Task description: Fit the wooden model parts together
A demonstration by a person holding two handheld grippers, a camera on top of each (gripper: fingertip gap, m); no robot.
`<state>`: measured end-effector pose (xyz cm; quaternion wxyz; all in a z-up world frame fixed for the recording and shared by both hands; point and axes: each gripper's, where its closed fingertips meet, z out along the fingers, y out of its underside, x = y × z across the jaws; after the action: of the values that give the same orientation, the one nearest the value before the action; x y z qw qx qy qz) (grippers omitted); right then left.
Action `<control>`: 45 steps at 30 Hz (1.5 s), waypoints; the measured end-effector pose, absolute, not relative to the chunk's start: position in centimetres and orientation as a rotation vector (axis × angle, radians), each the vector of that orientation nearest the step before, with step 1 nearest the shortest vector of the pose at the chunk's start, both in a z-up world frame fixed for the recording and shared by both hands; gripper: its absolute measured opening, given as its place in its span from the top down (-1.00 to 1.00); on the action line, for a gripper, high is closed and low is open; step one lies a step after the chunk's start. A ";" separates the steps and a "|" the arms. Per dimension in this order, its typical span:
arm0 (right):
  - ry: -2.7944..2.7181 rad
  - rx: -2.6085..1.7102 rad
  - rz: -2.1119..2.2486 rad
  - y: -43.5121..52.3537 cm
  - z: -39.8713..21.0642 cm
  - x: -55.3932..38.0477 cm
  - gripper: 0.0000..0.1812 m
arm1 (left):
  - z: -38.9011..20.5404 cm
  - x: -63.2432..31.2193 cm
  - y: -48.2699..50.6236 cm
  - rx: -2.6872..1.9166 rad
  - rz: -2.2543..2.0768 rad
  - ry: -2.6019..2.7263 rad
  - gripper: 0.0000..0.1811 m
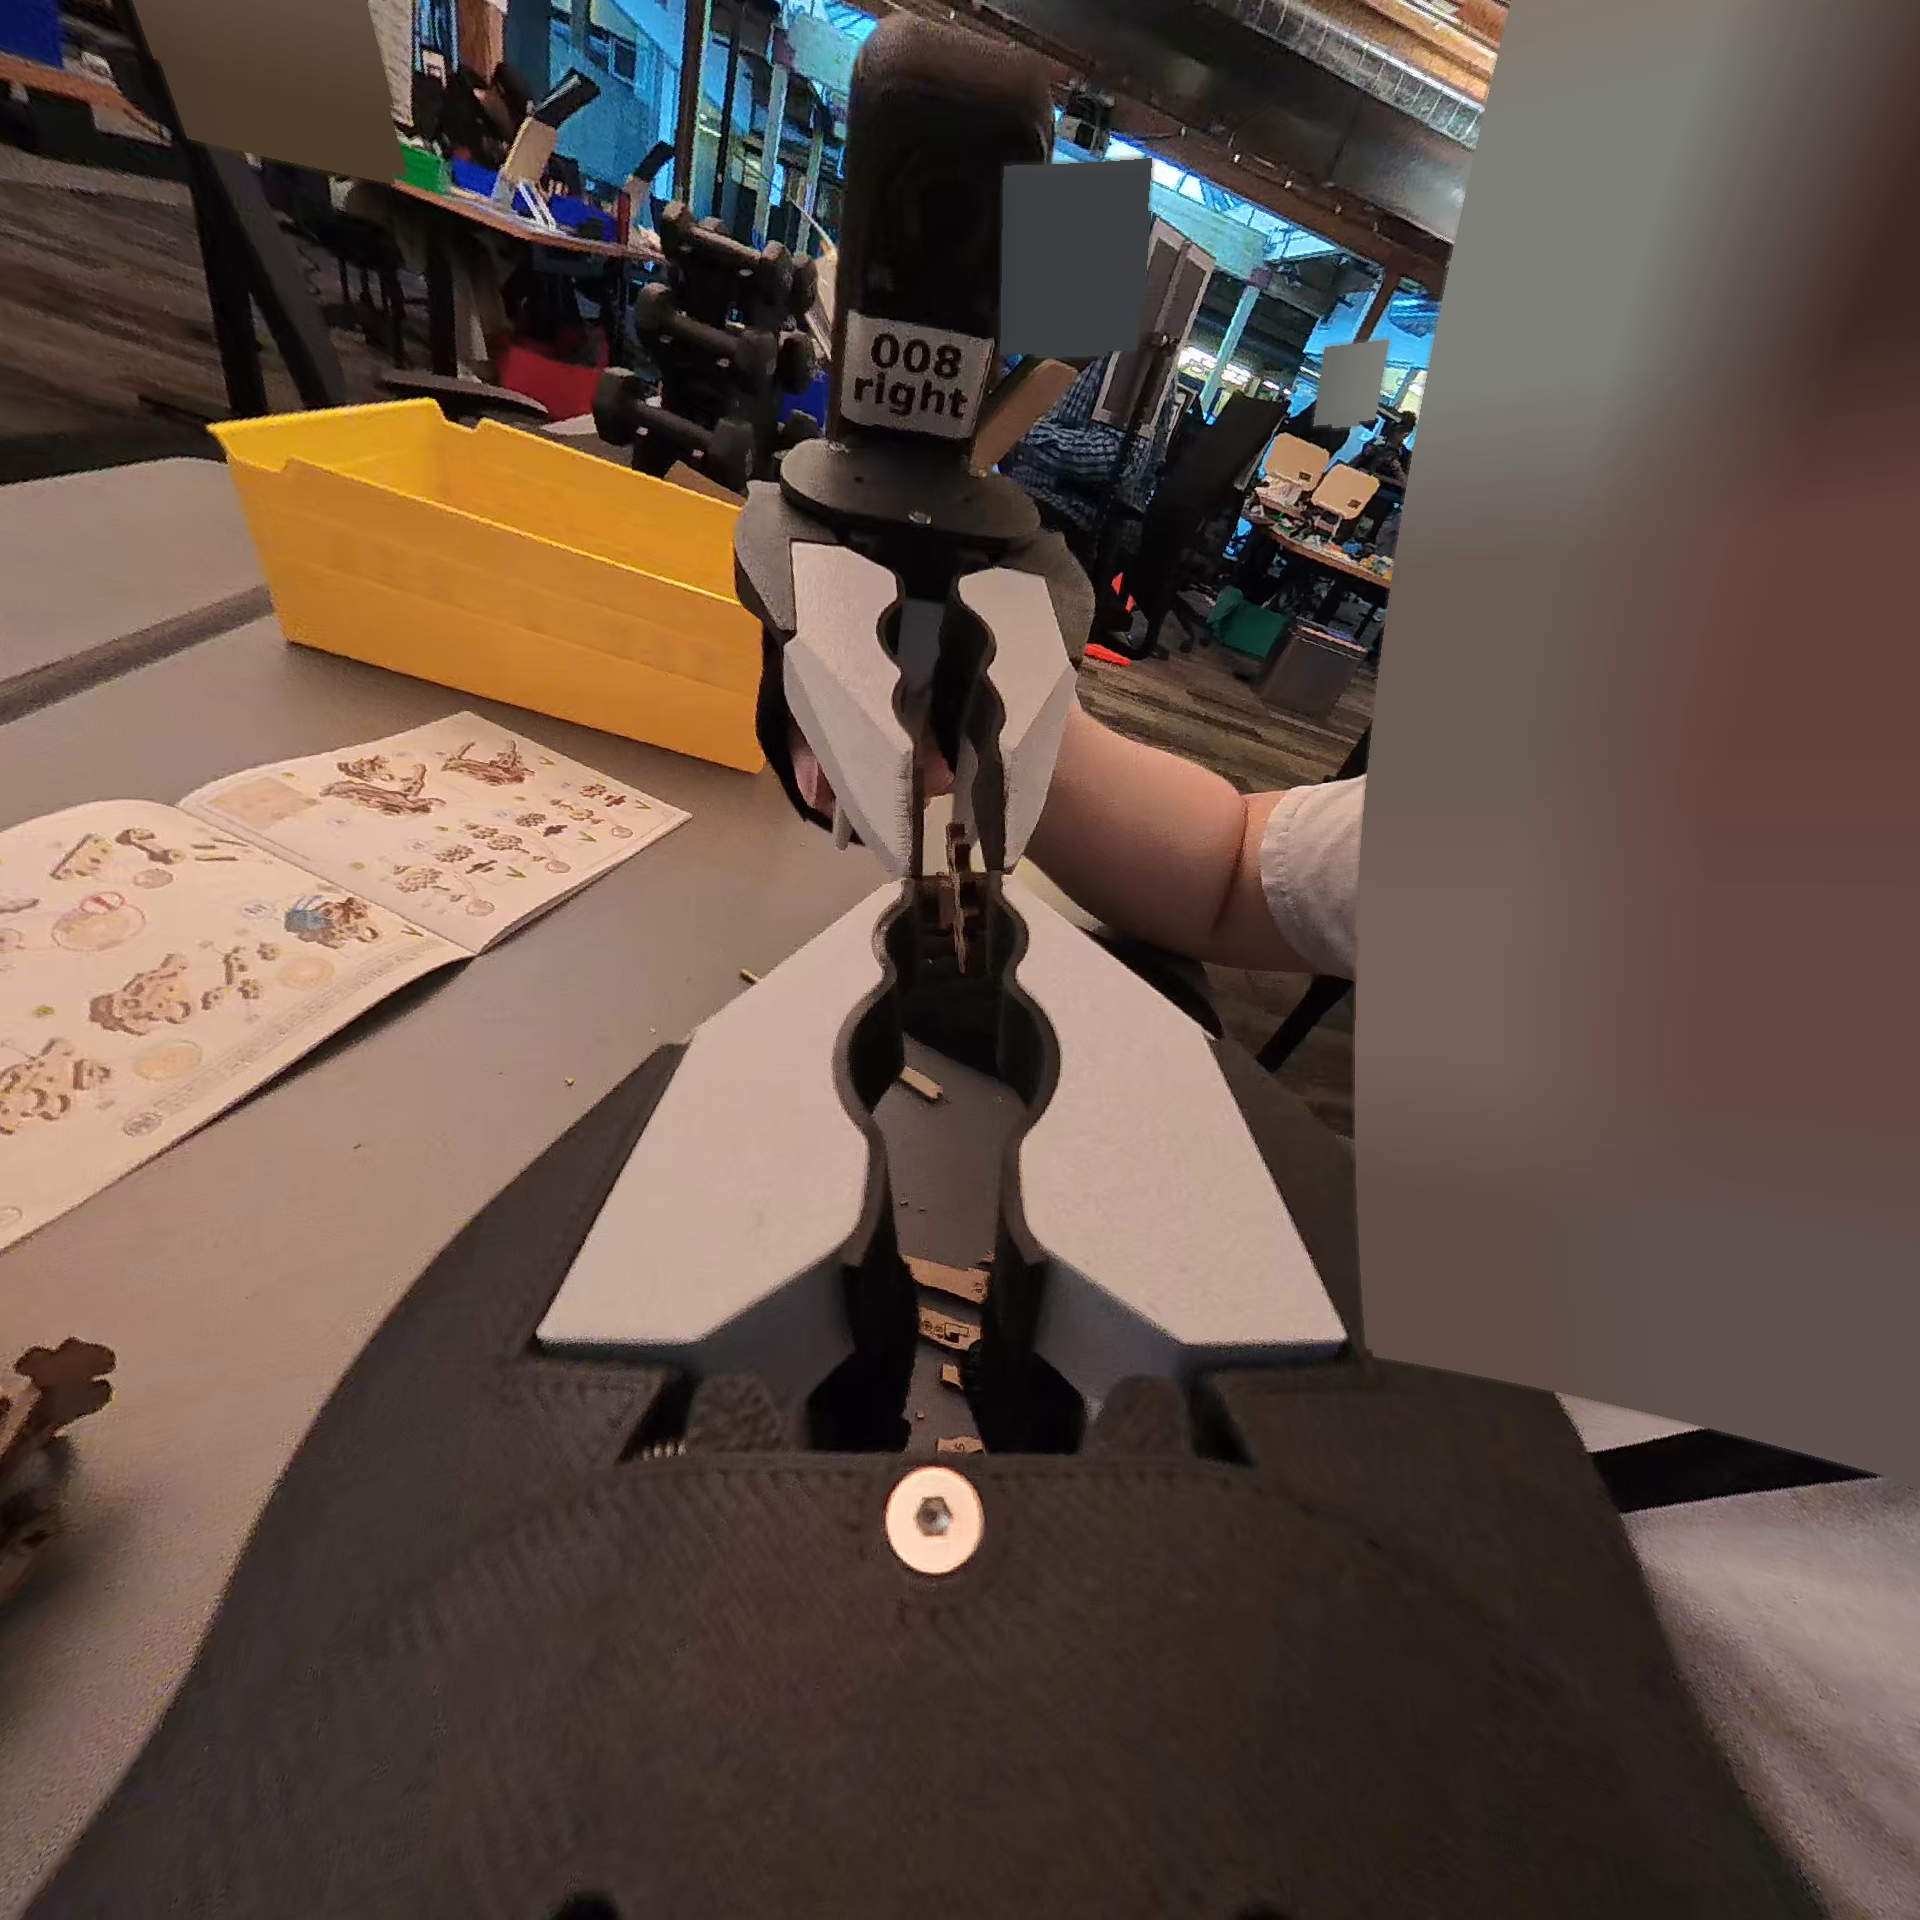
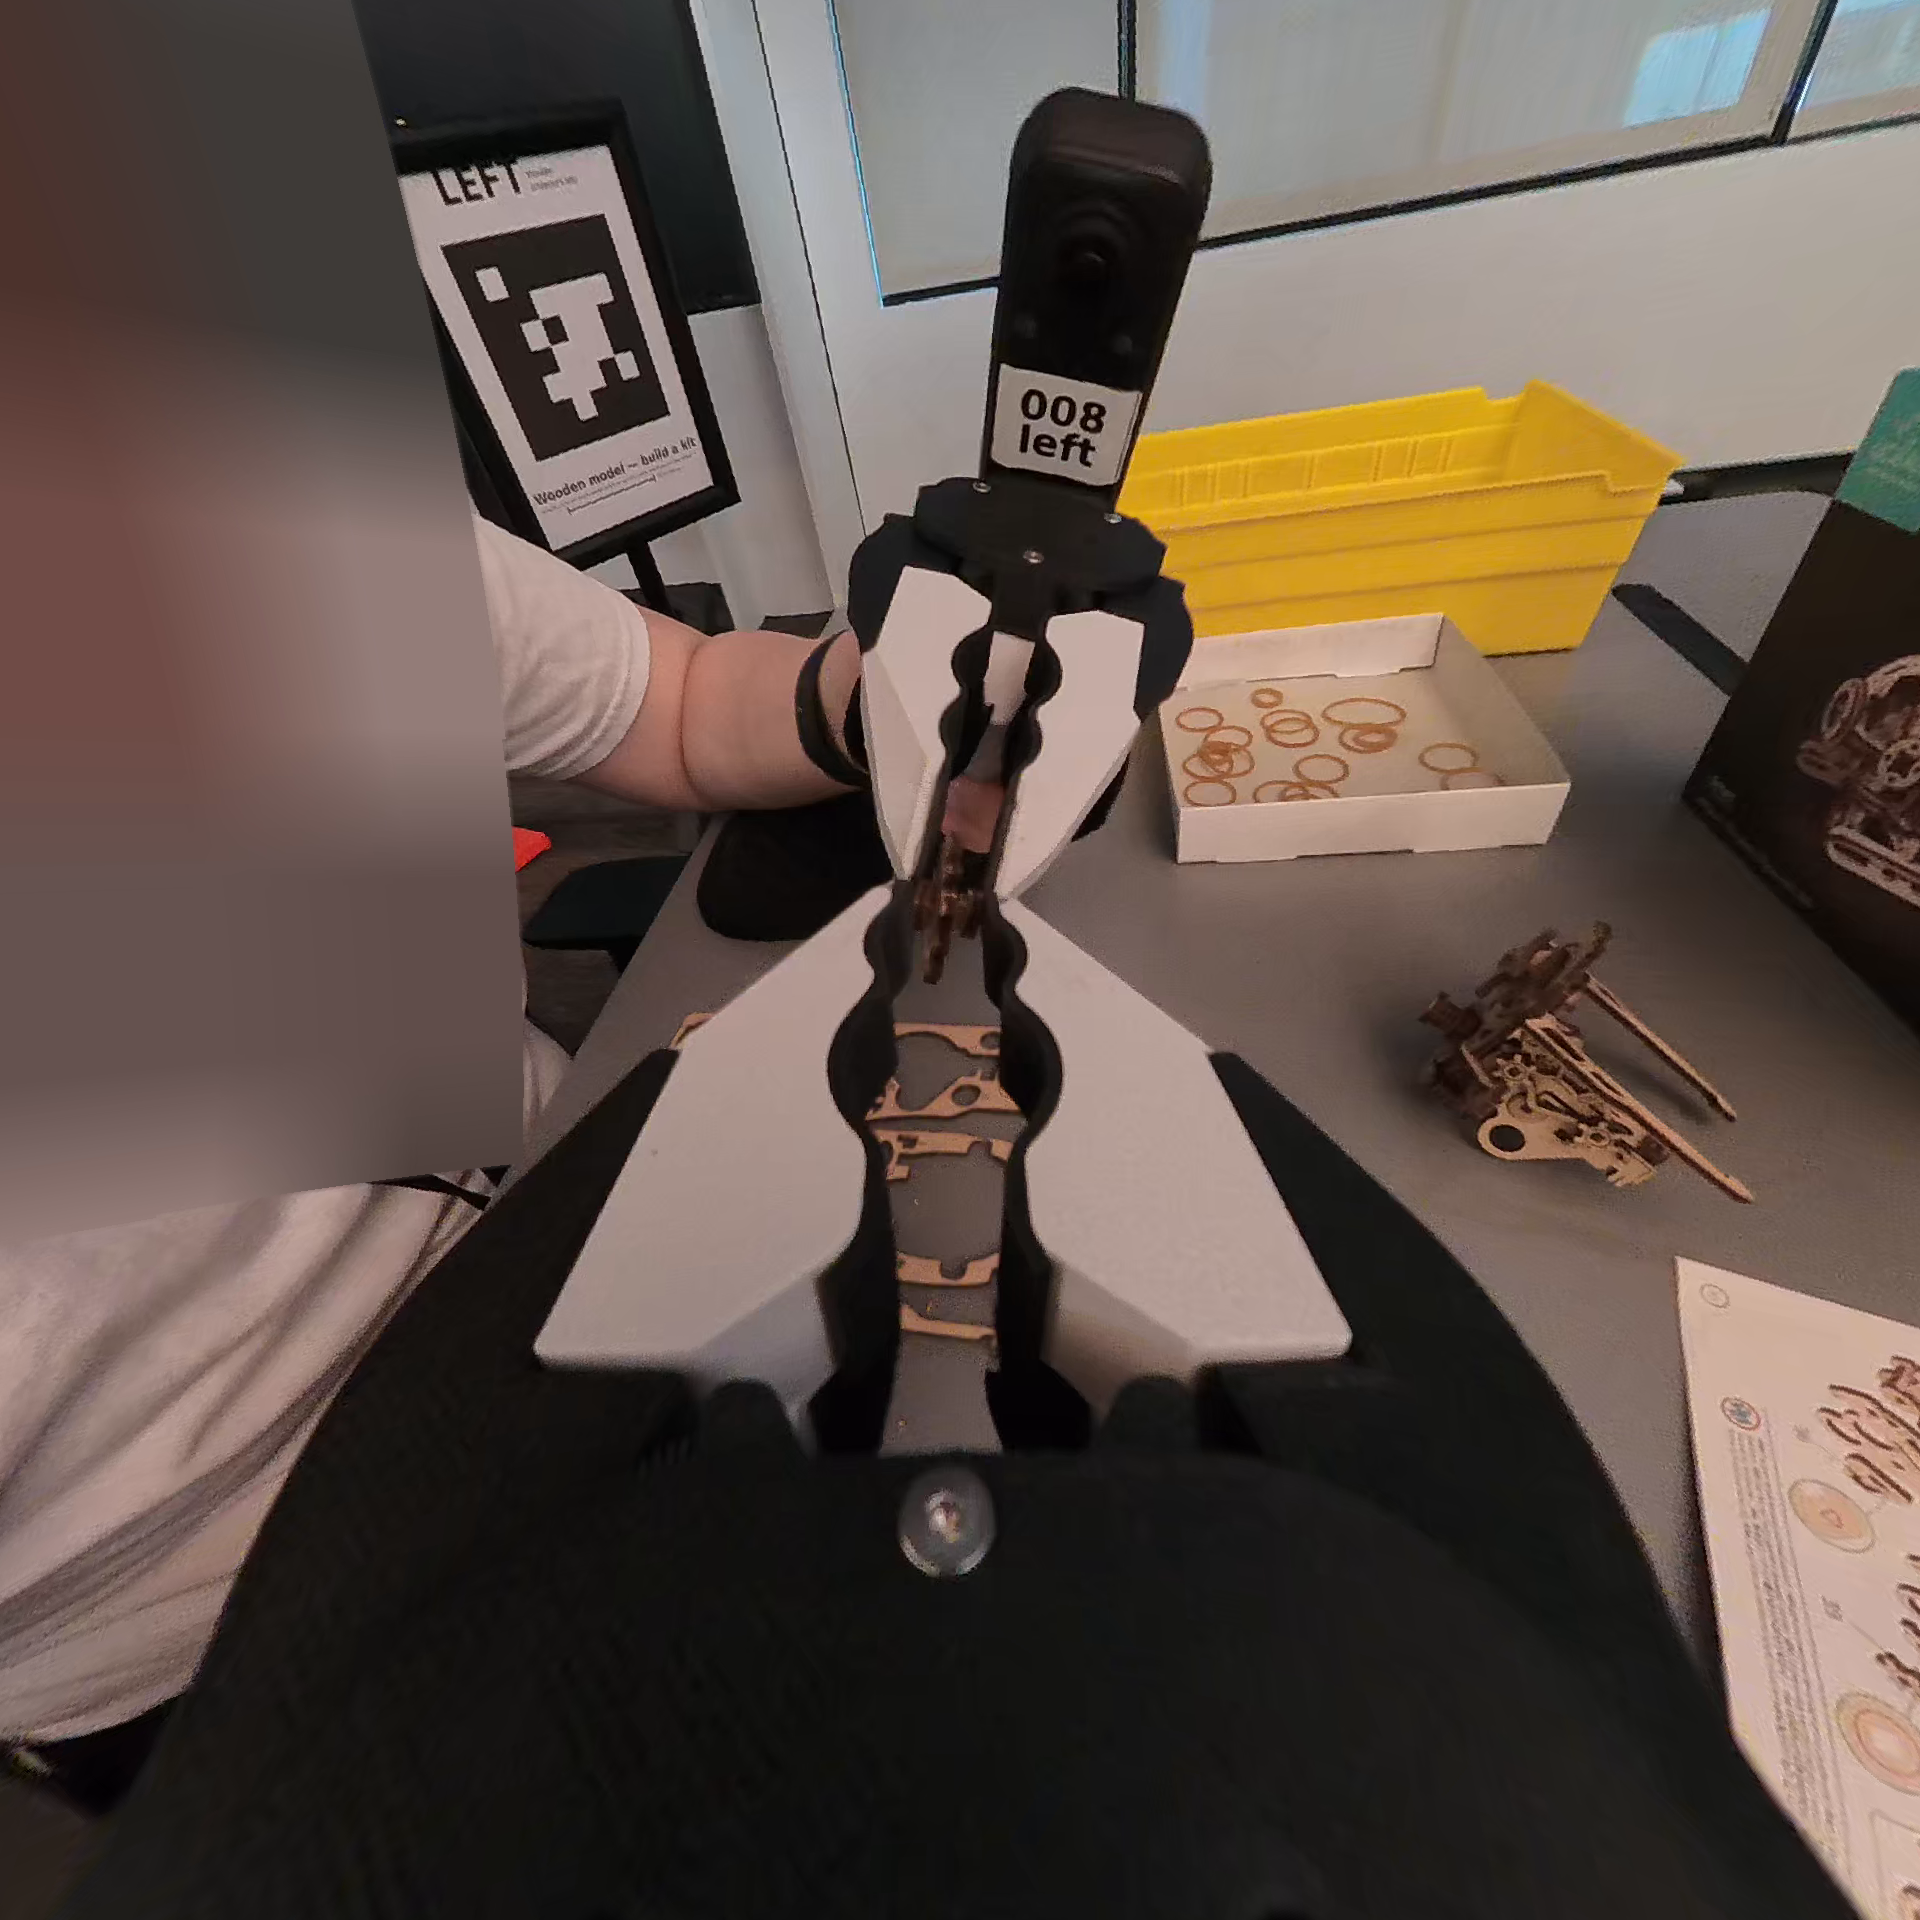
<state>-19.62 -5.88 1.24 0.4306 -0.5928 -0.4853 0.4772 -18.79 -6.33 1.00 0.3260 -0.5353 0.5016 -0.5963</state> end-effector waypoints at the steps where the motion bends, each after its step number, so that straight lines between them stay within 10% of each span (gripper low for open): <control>1: -1.210 -1.489 1.210 -5.9 1.1 -19.6 0.89 | 0.9 -18.8 -6.4 -1.409 -1.575 1.312 0.90; 45: -0.874 -1.570 1.528 -4.1 2.2 -19.5 0.90 | 1.1 -18.6 -5.0 -1.457 -1.484 1.257 0.89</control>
<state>-19.45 -4.06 2.22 0.3815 -0.6154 -0.3426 0.5987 -18.62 -4.98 1.11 0.3481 -0.5621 0.4849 -0.5724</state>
